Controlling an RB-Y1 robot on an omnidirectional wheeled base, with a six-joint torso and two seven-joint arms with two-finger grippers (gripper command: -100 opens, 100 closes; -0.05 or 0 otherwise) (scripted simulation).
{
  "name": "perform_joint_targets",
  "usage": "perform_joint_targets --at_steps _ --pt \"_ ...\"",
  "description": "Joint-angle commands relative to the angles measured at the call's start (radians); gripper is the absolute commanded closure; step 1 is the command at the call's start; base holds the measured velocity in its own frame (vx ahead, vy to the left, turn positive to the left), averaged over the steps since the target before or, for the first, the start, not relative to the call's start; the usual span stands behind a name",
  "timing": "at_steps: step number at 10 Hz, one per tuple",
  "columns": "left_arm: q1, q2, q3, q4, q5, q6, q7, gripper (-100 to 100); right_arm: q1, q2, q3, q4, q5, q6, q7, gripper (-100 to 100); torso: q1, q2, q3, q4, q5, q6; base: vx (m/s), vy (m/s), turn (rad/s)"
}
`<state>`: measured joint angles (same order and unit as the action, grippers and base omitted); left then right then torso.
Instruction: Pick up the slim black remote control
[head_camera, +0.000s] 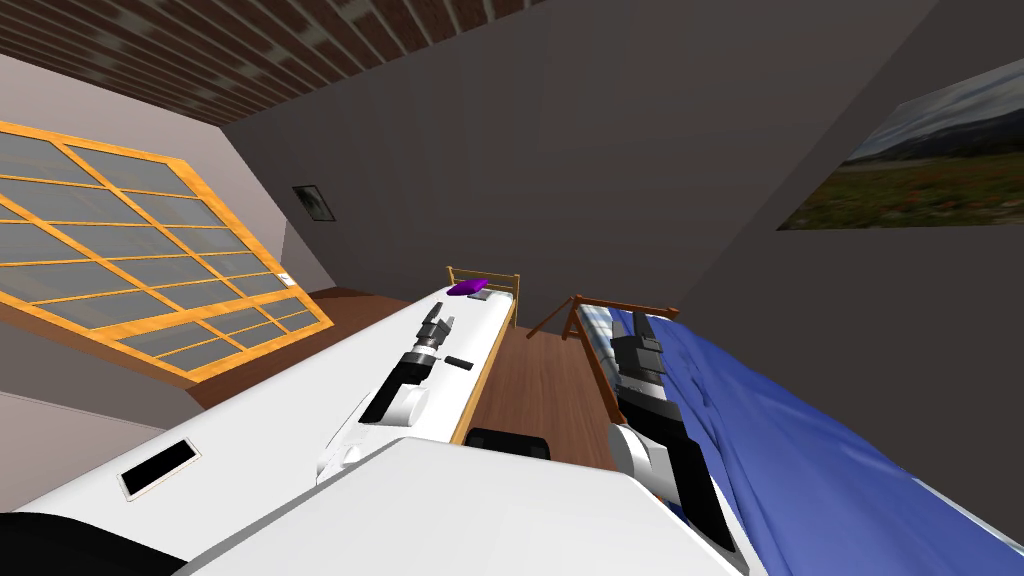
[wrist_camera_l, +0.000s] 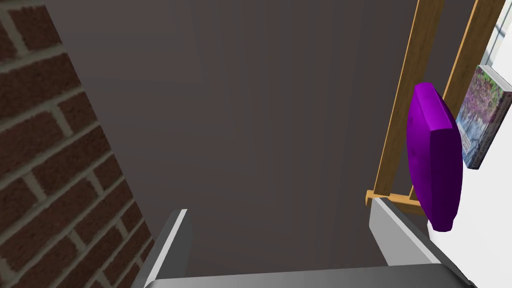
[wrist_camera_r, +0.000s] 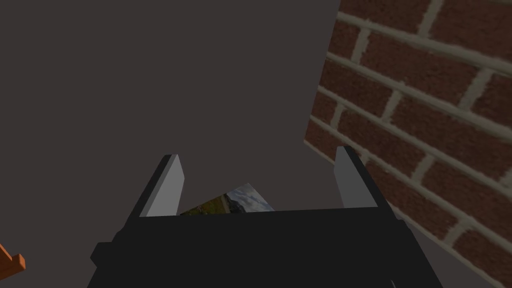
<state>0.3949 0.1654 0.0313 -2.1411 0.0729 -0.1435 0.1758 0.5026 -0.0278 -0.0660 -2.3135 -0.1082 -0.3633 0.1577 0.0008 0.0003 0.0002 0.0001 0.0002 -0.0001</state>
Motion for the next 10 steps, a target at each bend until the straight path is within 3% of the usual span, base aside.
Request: perform_joint_targets --at_steps 1,10 --pt "-0.017 0.008 0.006 0.017 0.017 0.050 0.004 -100 0.000 0.000 0.000 0.000 0.000 0.000 0.000 0 0.000 0.000 0.000 0.000 0.000 0.000 -0.007 0.023 -0.009" --pt "-0.075 0.030 0.024 0.107 0.082 0.297 0.016 -100 0.000 0.000 0.000 0.000 0.000 0.000 0.000 0 0.001 0.000 0.000 0.000 0.000 0.000 -0.004 0.033 -0.013"
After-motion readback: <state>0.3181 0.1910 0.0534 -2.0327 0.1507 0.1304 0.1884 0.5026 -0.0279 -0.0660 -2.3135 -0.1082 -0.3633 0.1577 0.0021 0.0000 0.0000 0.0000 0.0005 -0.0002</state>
